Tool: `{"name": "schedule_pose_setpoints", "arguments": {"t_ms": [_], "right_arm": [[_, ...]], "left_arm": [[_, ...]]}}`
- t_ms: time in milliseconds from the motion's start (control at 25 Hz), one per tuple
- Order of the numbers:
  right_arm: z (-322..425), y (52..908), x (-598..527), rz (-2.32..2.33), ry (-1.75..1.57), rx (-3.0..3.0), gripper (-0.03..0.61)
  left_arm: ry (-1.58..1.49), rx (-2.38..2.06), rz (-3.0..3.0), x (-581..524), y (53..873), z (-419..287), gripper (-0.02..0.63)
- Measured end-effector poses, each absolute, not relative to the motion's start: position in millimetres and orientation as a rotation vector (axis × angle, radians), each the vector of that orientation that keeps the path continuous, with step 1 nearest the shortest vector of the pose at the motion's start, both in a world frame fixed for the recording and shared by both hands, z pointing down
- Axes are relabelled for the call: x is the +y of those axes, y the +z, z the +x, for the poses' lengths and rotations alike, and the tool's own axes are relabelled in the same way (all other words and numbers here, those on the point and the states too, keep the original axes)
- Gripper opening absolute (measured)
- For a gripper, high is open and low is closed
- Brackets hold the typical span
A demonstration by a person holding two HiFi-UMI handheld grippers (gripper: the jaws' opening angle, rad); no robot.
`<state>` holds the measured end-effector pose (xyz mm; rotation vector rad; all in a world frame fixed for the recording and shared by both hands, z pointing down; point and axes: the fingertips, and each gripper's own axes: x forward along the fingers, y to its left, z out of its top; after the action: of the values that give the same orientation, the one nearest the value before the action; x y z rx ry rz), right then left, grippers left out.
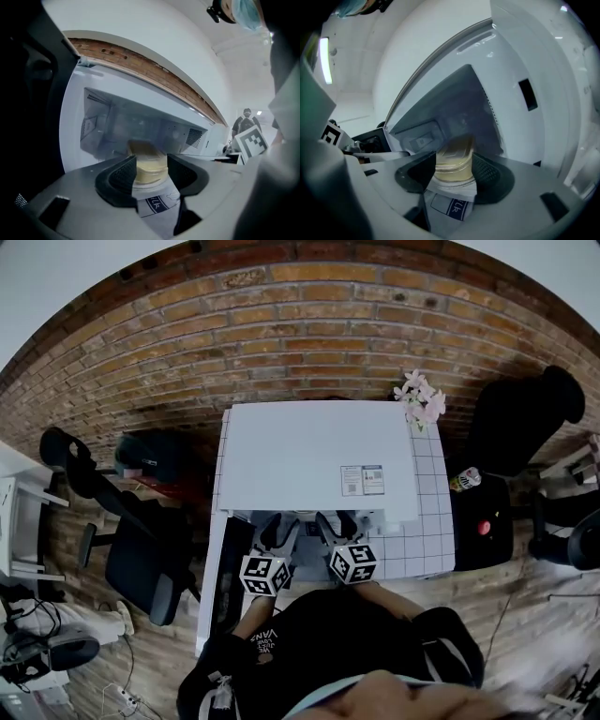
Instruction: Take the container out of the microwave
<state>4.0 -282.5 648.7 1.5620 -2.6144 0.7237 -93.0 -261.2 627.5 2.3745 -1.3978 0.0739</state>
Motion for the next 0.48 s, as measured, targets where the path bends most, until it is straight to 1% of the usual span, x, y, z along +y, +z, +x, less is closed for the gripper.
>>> {"name": "schedule_pose_setpoints", "arguments": {"t_ms": [40,80,200,360,480], "right_arm": [[3.8,648.8,-284.5,1.587,0.756,-2.617,0.227],[3.6,649.3,-286.4,1.607,0.791,-2.619,0.232],[0.8,652.9,-291.4,1.633,0.859,-2.617,0.235],[-3.0,659.3,-300.0,1.671,0.867,-2.581,0.236],[-2.6,665.2,-305.2,1.712,0.947,-2.545,0.241]], "left_arm": [[0.066,-1.397,2.358,-264.5,629.9,-93.5,0.203],[0.057,-1.395,2.342,-267.6,632.2,-93.8,0.213],[0.039,-1.394,2.294,-275.2,640.2,-95.3,0.22],[0.018,-1.41,2.211,-285.5,652.0,-100.8,0.23],[0.007,-1.397,2.176,-292.1,659.1,-98.9,0.236]]}}
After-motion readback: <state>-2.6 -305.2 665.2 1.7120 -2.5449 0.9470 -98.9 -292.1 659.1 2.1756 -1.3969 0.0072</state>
